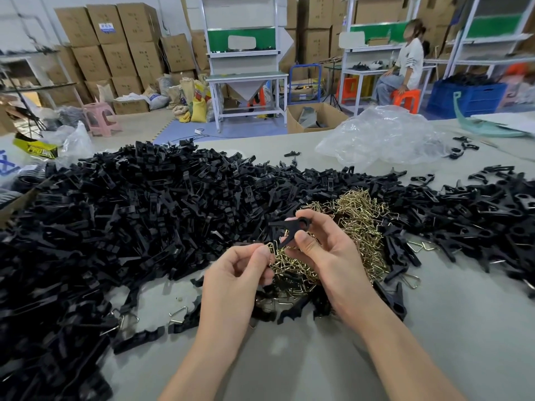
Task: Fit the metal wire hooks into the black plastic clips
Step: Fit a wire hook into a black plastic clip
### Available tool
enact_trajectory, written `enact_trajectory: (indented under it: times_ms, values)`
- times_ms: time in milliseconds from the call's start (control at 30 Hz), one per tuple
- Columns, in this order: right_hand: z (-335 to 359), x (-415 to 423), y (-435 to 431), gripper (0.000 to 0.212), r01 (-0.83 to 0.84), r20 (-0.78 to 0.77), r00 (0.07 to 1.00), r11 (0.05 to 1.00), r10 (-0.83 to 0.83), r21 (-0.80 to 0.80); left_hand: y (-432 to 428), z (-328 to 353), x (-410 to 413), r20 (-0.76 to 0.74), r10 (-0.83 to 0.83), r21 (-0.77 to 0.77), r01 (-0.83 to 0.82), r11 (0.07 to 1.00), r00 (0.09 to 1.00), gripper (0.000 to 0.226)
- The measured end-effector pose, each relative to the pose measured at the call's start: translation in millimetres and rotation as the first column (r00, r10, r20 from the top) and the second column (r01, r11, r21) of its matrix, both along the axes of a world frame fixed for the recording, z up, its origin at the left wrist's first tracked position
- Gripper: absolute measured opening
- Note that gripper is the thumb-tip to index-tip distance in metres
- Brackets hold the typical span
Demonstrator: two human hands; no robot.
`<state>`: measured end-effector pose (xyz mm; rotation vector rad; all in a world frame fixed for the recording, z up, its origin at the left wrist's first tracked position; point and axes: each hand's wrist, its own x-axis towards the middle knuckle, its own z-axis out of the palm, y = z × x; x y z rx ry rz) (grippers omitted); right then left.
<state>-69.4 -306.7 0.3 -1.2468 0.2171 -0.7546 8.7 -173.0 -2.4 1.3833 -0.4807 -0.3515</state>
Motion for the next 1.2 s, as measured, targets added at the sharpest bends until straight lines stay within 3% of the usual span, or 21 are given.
enact_trajectory:
  times_ms: [267, 433, 567, 800, 1200]
  values:
    - [3, -3, 1, 0.029, -0.026, -0.039, 0.999, 0.998, 0.024, -0.055, 0, 4, 4, -0.211, -0.035, -0.099, 0.014, 0.995, 0.977, 0.015]
    - [3, -2, 3, 0.028, -0.021, -0.046, 0.999, 0.994, 0.016, -0.112, 1, 10, 5, -0.398, -0.123, -0.196, 0.047, 0.98, 0.909, 0.008]
    - [3, -2, 2, 0.031, -0.026, -0.059, 0.998, 0.992, 0.018, -0.124, -1, 10, 4, -0.36, -0.139, -0.166, 0.084, 0.983, 0.922, 0.013]
    - [3, -1, 3, 0.026, -0.044, -0.064, 0.997, 0.994, 0.038, -0.096, 1, 13, -2, -0.365, -0.279, -0.263, 0.189, 0.946, 0.888, 0.013]
    - [0, 0, 3, 0.026, -0.065, -0.064, 0.996, 0.992, 0.058, -0.112, -2, 10, -2, -0.412, -0.226, -0.254, 0.127, 0.959, 0.883, 0.014]
